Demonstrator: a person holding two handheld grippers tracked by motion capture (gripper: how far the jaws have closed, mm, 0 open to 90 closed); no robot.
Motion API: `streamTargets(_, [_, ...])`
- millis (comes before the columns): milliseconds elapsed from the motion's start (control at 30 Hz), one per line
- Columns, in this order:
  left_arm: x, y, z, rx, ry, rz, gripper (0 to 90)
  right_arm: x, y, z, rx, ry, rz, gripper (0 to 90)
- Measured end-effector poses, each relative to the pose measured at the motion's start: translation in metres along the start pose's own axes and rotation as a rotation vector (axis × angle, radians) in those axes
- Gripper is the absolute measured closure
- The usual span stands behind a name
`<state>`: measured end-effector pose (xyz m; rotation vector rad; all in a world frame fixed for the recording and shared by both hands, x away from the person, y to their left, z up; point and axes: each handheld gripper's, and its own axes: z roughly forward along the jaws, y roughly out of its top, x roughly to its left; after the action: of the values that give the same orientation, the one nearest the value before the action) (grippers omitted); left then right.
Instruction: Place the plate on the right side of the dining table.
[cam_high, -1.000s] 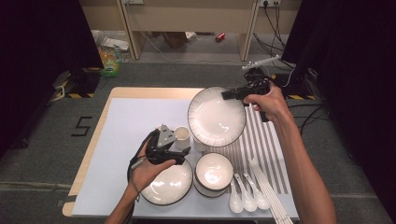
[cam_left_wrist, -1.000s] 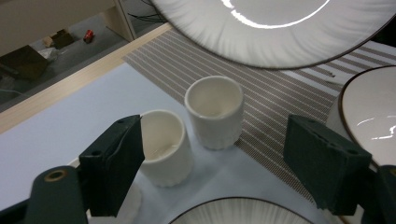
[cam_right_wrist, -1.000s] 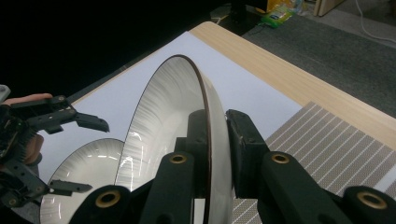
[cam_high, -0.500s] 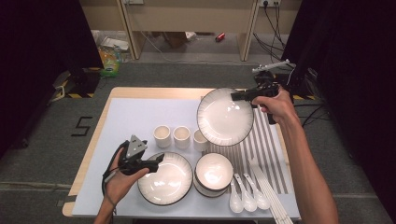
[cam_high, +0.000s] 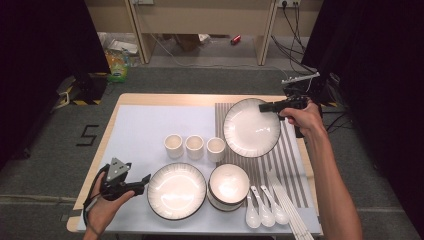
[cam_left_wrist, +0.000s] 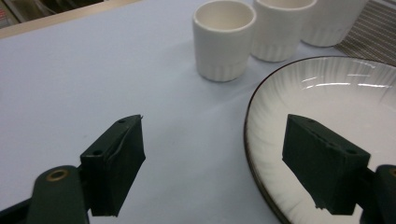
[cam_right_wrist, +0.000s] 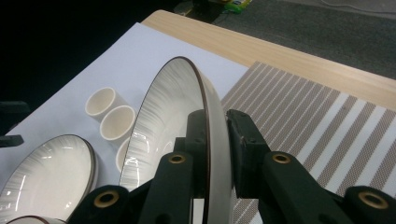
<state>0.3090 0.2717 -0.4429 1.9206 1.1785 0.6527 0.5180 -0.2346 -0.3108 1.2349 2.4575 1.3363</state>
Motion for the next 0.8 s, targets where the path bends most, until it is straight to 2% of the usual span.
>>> streamTargets(233, [0.007, -0.02, 0.0, 0.031, 0.001, -0.032, 20.1, -0.013, -0.009, 0.002, 0.006, -0.019, 0.03, 79.0])
streamTargets(367, [0.013, -0.026, -0.002, 0.043, 0.026, -0.037, 19.9, -0.019, -0.013, 0.003, 0.002, -0.039, 0.045, 78.8])
streamTargets(467, [0.016, -0.034, -0.001, 0.067, 0.036, -0.049, 19.6, -0.023, -0.016, 0.004, 0.01, -0.05, 0.061, 78.8])
streamTargets(800, [0.025, -0.056, 0.009, 0.151, 0.025, -0.076, 19.5, -0.035, -0.027, 0.008, 0.026, -0.081, 0.096, 78.6])
